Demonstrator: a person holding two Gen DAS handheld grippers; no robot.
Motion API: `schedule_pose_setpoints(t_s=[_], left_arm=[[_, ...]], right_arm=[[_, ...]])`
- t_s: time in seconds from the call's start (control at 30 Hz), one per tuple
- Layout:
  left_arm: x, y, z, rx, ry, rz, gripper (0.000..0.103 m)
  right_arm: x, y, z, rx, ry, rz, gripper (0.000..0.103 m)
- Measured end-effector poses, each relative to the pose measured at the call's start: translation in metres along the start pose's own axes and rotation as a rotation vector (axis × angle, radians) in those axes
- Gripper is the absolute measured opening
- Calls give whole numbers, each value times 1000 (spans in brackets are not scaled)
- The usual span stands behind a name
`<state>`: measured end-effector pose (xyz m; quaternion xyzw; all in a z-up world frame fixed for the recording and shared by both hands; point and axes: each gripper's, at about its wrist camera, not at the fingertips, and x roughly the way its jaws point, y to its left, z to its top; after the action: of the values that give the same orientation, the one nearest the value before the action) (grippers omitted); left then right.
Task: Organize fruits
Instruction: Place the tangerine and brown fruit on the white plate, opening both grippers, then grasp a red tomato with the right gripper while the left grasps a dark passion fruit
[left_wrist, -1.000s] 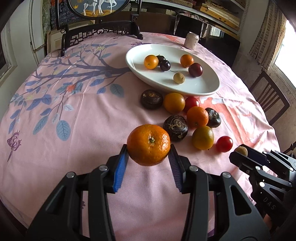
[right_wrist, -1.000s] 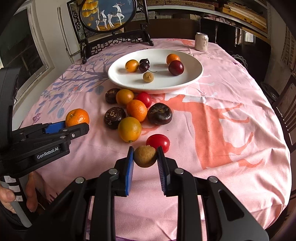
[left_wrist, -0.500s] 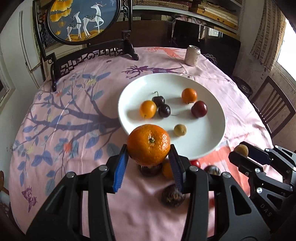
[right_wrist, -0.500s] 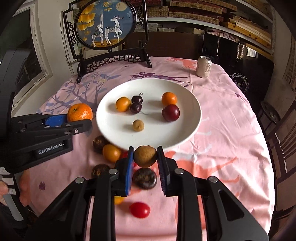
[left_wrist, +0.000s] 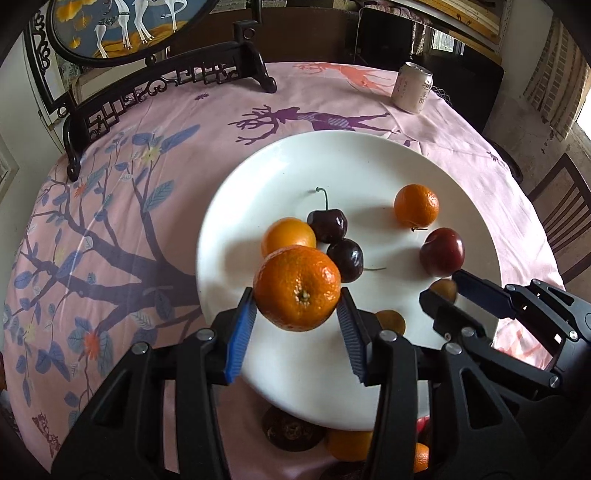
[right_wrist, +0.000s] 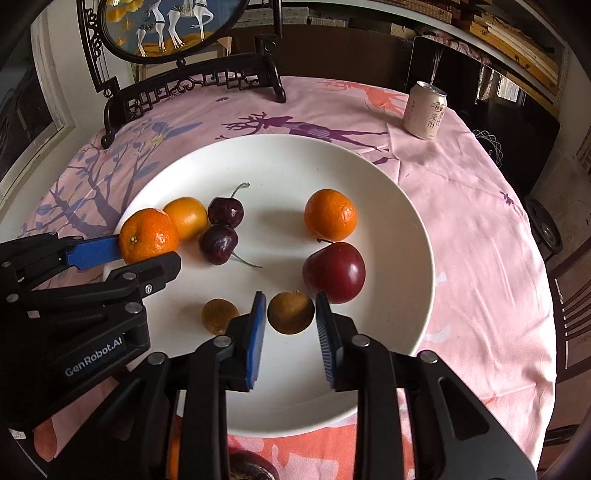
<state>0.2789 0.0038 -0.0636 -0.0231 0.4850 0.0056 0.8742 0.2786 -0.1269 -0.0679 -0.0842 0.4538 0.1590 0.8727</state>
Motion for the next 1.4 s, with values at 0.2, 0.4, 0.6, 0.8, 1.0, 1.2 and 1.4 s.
schedule_pose_setpoints(t_s=[0.2,0.4,0.6,0.8,1.0,1.2,1.4], left_arm=[[-50,4,-11,-8,-104,-22,51],[-113,4,-76,4,-201,-76,68],[-128,11,-135,-11,-177,-87,82],[-135,20,-162,-21,-191,-24,90],[-134,21,-178,-4,-182,-25,93],[-127,24,-184,-5,-157,-23,93],[-105,23,-176,4,-101,-13,93]], right_arm=[[-46,-1,-15,-13,-74,-46,54],[-106,8,-84,-6,-125,-40,57],[-131,6,-126,87,-123,-19,57],[-136,11,-138,94,-118,-33,58],[-102,17,-159,91,-35,-16,66],[-78,23,-158,85,-31,20,65],[-68,23,-155,75,-13,62,33]])
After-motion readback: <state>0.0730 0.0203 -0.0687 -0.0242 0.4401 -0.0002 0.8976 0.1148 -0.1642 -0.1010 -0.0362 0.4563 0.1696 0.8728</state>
